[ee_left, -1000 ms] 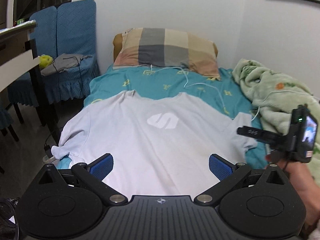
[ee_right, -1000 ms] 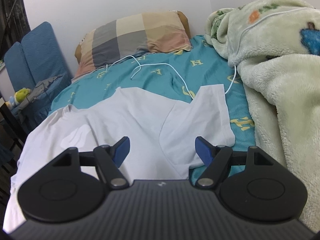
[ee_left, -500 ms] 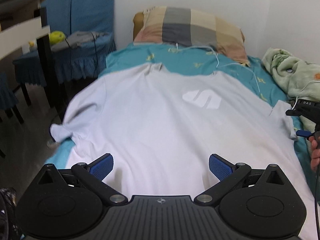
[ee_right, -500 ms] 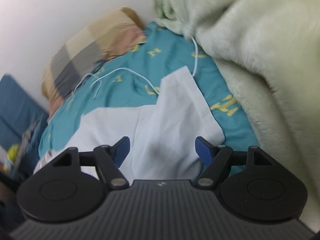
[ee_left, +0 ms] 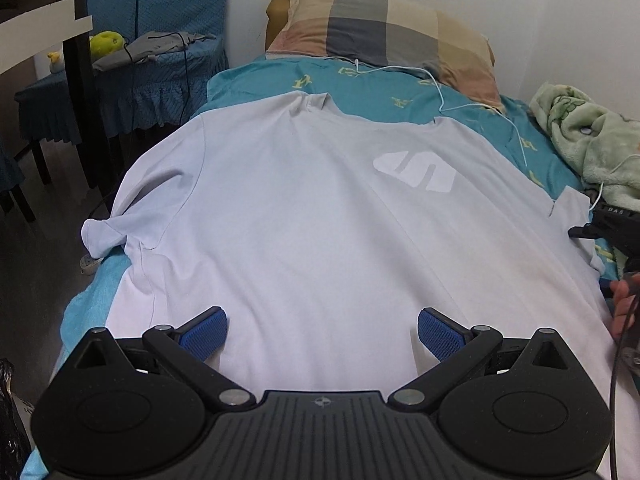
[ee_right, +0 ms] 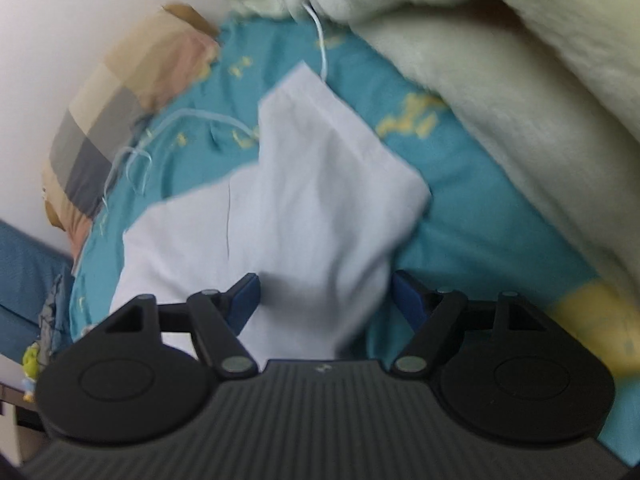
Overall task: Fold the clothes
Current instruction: 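Grasp the shirt sleeve with the right gripper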
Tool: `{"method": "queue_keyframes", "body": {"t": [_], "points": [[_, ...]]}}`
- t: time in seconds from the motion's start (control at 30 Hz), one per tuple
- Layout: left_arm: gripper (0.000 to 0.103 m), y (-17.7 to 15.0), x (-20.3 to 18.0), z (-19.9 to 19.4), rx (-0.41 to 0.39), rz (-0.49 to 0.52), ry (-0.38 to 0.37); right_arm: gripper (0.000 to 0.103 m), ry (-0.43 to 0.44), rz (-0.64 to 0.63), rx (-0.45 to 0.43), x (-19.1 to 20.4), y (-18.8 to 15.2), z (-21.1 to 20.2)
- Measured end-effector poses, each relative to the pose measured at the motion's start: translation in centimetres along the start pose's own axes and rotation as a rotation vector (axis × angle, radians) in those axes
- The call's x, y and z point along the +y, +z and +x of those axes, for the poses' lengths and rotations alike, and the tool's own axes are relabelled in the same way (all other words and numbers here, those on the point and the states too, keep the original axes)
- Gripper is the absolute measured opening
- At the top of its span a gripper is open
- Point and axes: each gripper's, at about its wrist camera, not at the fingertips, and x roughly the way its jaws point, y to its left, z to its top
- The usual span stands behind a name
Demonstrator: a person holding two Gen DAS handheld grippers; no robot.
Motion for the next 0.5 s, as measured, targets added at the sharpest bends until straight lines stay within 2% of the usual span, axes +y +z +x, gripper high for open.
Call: {"method": "queue_keyframes", "body": {"t": [0.17, 0.2, 0.23, 0.3, 0.33, 0.5], "points": [[0.103, 0.0, 0.4, -0.5, -0.007, -0.015, 0.0, 0.075, 0.112, 0.024, -0.074, -1.8, 1.5, 1.8], [0.103, 0.0, 0.4, -0.6, -0.01, -0.015, 0.003, 0.068, 0.118, 0.011, -0.088, -1.6, 1.8, 2.0], [0.103, 0.1, 0.3, -0.7, -0.013, -0.015, 0.006, 0.062, 0.106, -0.016, -0.104, -1.0, 2.0, 2.1], [0.103, 0.2, 0.4, -0.8, -0.02, -0.02, 0.01, 0.014, 0.09, -0.096, -0.133, 0.4, 2.3, 2.3], [0.103, 0.3, 0.5, -0.9, -0.024, -0.023, 0.011, 0.011, 0.084, -0.144, -0.151, 1.3, 2.4, 2.3], [0.103, 0.9, 1.2, -1.5, -0.048, -0.05, 0.027, 0.01, 0.037, -0.418, -0.313, 6.4, 1.6, -1.6]]}}
